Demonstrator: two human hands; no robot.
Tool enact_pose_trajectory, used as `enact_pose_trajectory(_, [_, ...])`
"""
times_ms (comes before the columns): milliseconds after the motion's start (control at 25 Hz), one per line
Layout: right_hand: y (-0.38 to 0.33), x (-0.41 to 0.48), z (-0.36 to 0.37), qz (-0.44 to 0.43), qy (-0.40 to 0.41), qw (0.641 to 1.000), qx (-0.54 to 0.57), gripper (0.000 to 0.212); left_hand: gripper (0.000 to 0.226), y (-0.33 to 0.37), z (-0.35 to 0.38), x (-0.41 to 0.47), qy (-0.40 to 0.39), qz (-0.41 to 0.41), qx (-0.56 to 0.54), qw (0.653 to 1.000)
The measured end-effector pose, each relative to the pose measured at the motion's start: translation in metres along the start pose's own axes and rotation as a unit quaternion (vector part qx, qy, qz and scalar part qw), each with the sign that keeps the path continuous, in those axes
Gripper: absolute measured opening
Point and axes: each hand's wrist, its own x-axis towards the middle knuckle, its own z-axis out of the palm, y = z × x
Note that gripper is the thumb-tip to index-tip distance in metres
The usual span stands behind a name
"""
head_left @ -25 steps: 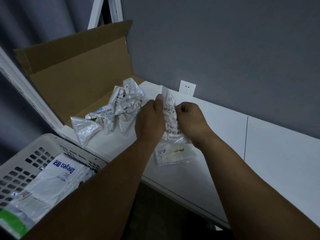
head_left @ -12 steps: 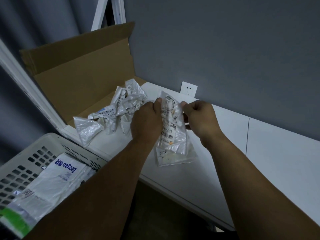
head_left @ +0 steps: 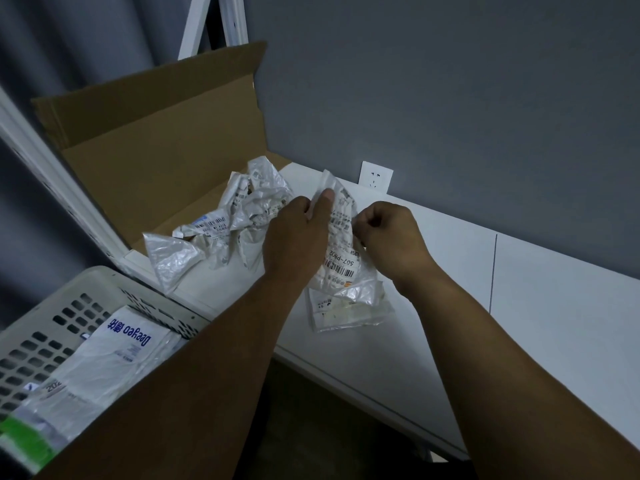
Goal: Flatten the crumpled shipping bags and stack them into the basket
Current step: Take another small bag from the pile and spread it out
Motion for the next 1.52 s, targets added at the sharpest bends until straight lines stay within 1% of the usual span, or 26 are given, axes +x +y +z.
enact_pose_trajectory(40, [0.002,0.003,-0.002,0.012,-0.002,1.0,0.002,0.018,0.05,-0.001,-0.001,0.0,-0.003,0.01,0.015,1.0])
enact_pose_trajectory(120, [0.006,0.01,-0.009,0.042,0.026,0.998,0.029,0.018,0.048,-0.007,-0.003,0.0,0.002,0.025,0.047,0.999])
enact_pose_trajectory(200, [0.008,0.016,-0.019,0.075,0.066,0.992,0.079,0.02,0.046,-0.01,-0.005,0.001,0.01,0.029,0.077,0.997])
enact_pose_trajectory(240, [0.007,0.015,-0.021,0.09,0.071,0.988,0.108,0.022,0.046,-0.011,-0.005,0.001,0.015,0.028,0.087,0.996])
enact_pose_trajectory(360, [0.004,0.01,-0.018,0.109,0.039,0.977,0.181,0.028,0.046,-0.011,-0.005,0.002,0.021,0.016,0.089,0.996])
enact_pose_trajectory(440, [0.001,0.007,-0.014,0.105,0.002,0.975,0.197,0.031,0.047,-0.012,-0.004,0.002,0.022,0.008,0.077,0.997])
enact_pose_trajectory(480, [0.001,0.005,-0.012,0.099,-0.009,0.976,0.194,0.026,0.047,-0.012,-0.004,0.001,0.019,0.004,0.066,0.998])
enact_pose_trajectory(560, [0.005,0.007,-0.009,0.088,0.003,0.981,0.174,0.004,0.044,-0.012,-0.003,0.0,0.009,-0.002,0.051,0.999])
enact_pose_trajectory(680, [0.011,0.009,-0.004,0.077,0.056,0.989,0.113,0.016,0.042,-0.014,0.001,-0.001,0.007,-0.015,0.051,0.999])
enact_pose_trajectory(760, [0.014,0.013,-0.003,0.073,0.077,0.99,0.091,0.028,0.041,-0.016,0.005,-0.003,0.013,-0.042,0.033,0.998])
enact_pose_trajectory(800, [0.016,0.013,-0.003,0.083,0.065,0.99,0.098,0.031,0.041,-0.017,0.008,-0.004,0.017,-0.058,0.023,0.998])
enact_pose_trajectory(840, [0.018,0.012,-0.001,0.092,0.033,0.989,0.109,0.032,0.041,-0.017,0.01,-0.004,0.019,-0.075,0.012,0.997])
enact_pose_trajectory(880, [0.023,0.011,0.004,0.094,0.002,0.991,0.097,0.031,0.039,-0.019,0.013,-0.004,0.016,-0.097,-0.003,0.995])
enact_pose_trajectory(920, [0.031,0.011,0.008,0.083,-0.014,0.995,0.048,0.03,0.036,-0.02,0.015,-0.004,0.009,-0.12,-0.023,0.993])
enact_pose_trajectory(1000, [0.046,0.015,0.012,0.052,0.01,0.996,-0.071,0.031,0.031,-0.027,0.019,-0.003,-0.015,-0.161,-0.074,0.984])
enact_pose_trajectory(1040, [0.053,0.018,0.012,0.047,0.028,0.992,-0.11,0.032,0.03,-0.032,0.02,-0.002,-0.027,-0.181,-0.095,0.979])
enact_pose_trajectory(1120, [0.062,0.022,0.01,0.046,0.038,0.988,-0.14,0.034,0.027,-0.041,0.018,0.0,-0.058,-0.23,-0.124,0.964])
enact_pose_trajectory(1240, [0.082,0.024,0.013,0.059,0.028,0.981,-0.185,0.039,0.011,-0.056,0.014,0.001,-0.113,-0.348,-0.183,0.913])
enact_pose_trajectory(1280, [0.09,0.024,0.015,0.067,0.023,0.978,-0.194,0.041,0.009,-0.062,0.014,-0.001,-0.124,-0.37,-0.184,0.902])
enact_pose_trajectory(1320, [0.097,0.024,0.017,0.08,0.016,0.976,-0.201,0.043,0.01,-0.067,0.014,-0.004,-0.132,-0.379,-0.175,0.899])
enact_pose_trajectory(1400, [0.102,0.023,0.02,0.103,0.002,0.972,-0.213,0.045,0.01,-0.077,0.016,-0.009,-0.135,-0.374,-0.156,0.904])
enact_pose_trajectory(1520, [0.101,0.027,0.026,0.103,-0.009,0.965,-0.239,0.046,0.015,-0.088,0.024,-0.009,-0.125,-0.329,-0.122,0.928])
